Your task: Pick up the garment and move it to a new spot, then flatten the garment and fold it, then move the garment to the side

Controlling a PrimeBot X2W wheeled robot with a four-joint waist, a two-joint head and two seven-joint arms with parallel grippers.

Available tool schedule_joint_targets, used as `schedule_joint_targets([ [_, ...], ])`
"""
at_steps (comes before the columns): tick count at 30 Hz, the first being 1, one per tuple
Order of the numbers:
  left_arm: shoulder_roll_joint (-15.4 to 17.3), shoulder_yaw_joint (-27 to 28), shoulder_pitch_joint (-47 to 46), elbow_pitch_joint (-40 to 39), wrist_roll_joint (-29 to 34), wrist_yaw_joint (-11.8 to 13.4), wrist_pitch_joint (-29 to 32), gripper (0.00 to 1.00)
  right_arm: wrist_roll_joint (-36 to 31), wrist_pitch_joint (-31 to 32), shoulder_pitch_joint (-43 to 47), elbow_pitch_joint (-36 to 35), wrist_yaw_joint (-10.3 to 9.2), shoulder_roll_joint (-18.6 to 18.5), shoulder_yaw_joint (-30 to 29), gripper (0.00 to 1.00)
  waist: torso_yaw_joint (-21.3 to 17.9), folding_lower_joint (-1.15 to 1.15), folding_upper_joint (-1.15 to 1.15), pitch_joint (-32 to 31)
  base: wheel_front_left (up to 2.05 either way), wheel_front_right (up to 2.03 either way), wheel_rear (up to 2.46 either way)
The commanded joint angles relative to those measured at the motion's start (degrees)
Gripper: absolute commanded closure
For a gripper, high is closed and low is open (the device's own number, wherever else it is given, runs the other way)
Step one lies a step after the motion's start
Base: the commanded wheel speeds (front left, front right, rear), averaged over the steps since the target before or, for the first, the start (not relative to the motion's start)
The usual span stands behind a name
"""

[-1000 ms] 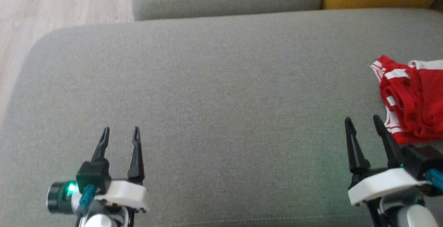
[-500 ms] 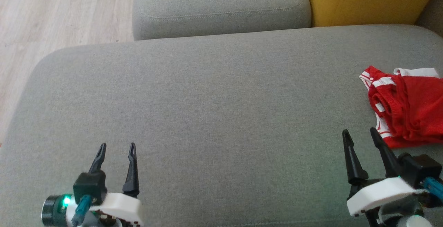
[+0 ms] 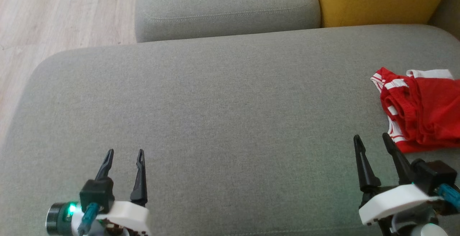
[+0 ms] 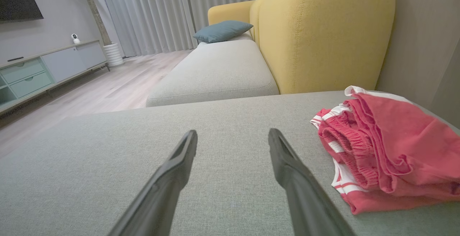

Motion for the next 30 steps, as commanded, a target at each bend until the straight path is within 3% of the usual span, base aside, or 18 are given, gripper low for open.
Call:
schedule_joint_targets([
  [1, 1.2, 2.2, -2.4, -1.9, 0.1, 0.6, -0.2, 0.00, 0.5, 0.1, -2.0, -2.0, 0.20, -0.3, 1.5, 0.00, 0.0, 0.00, 0.00, 0.0, 0.00, 0.00, 0.00],
  [16, 1.5, 1.7, -2.5, -2.4, 0.0, 0.9, -0.4, 0.00, 1.3, 0.0, -2.1, -2.0, 0.20, -0.3, 2.0, 0.00, 0.1, 0.00, 0.00, 0.4, 0.00, 0.00, 0.00],
  [17, 0.3, -0.2, 0.0, -0.3, 0.0, 0.5, 0.0, 1.00, 1.0, 0.0, 0.0, 0.1, 0.00, 0.0, 0.4, 1.00, 0.1, 0.00, 0.00, 0.4, 0.00, 0.00, 0.00],
  [30, -1.1, 1.0, -0.1, 2.4, -6.7, -1.3, 1.0, 1.00, 7.9, -0.3, -0.7, 4.0, 0.02, -0.4, 0.5, 1.00, 0.2, 0.00, 0.00, 0.6, 0.00, 0.00, 0.00],
])
